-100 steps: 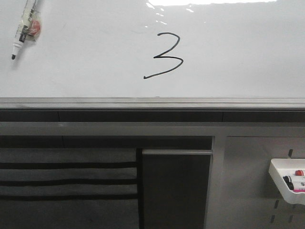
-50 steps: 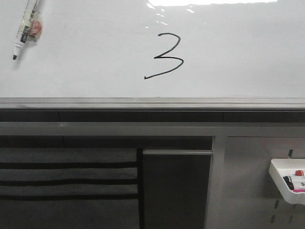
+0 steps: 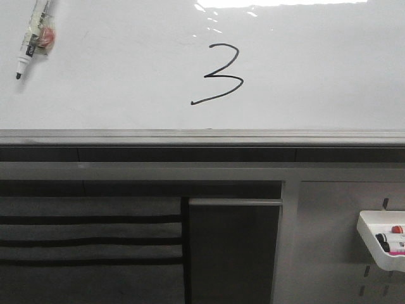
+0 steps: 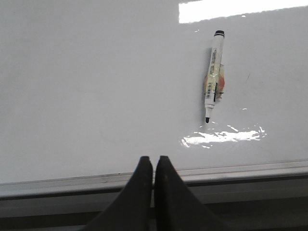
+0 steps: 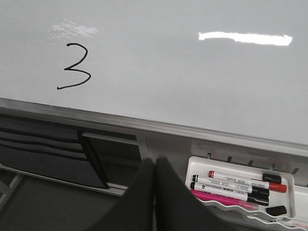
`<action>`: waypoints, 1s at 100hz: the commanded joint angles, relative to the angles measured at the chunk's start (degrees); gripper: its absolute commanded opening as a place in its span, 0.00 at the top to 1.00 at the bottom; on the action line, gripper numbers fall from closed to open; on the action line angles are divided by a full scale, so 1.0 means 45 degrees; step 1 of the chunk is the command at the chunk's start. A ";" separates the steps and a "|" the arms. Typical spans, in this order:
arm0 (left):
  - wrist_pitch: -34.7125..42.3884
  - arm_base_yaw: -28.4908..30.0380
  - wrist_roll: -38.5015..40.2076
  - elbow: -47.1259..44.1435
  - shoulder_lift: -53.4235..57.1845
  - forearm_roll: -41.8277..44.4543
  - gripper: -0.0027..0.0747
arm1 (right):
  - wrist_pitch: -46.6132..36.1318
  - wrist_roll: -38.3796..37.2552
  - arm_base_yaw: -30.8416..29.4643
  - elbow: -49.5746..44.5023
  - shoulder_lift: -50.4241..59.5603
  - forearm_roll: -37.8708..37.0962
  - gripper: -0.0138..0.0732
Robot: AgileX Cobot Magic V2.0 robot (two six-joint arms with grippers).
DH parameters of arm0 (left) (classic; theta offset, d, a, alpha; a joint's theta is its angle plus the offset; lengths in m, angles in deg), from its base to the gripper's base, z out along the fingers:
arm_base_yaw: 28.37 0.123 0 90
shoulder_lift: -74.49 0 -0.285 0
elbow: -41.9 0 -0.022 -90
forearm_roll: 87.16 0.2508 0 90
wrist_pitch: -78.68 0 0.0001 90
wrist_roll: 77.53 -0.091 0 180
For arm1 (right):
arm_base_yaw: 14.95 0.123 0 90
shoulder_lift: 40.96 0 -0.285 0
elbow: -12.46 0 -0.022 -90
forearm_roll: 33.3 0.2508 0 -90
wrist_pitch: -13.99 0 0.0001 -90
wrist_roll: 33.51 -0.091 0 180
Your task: Write number 3 on whiteboard
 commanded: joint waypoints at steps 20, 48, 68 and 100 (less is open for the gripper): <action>0.3184 -0.0573 0.0300 -0.1445 0.0687 0.0146 0.99 | -0.0888 0.0025 -0.0071 0.0306 -0.0089 -0.0081 0.93; 0.3066 0.0021 0.0300 -0.1459 0.0687 0.0383 0.99 | -0.0888 0.0025 -0.0071 0.0306 -0.0112 -0.0081 0.93; 0.3066 0.0076 0.0300 -0.1459 0.0687 0.0383 0.99 | -0.0888 0.0025 -0.0071 0.0306 -0.0112 -0.0081 0.93; 0.3066 0.0076 0.0300 -0.1459 0.0687 0.0383 0.99 | -0.0888 0.0025 -0.0071 0.0306 -0.0112 -0.0081 0.93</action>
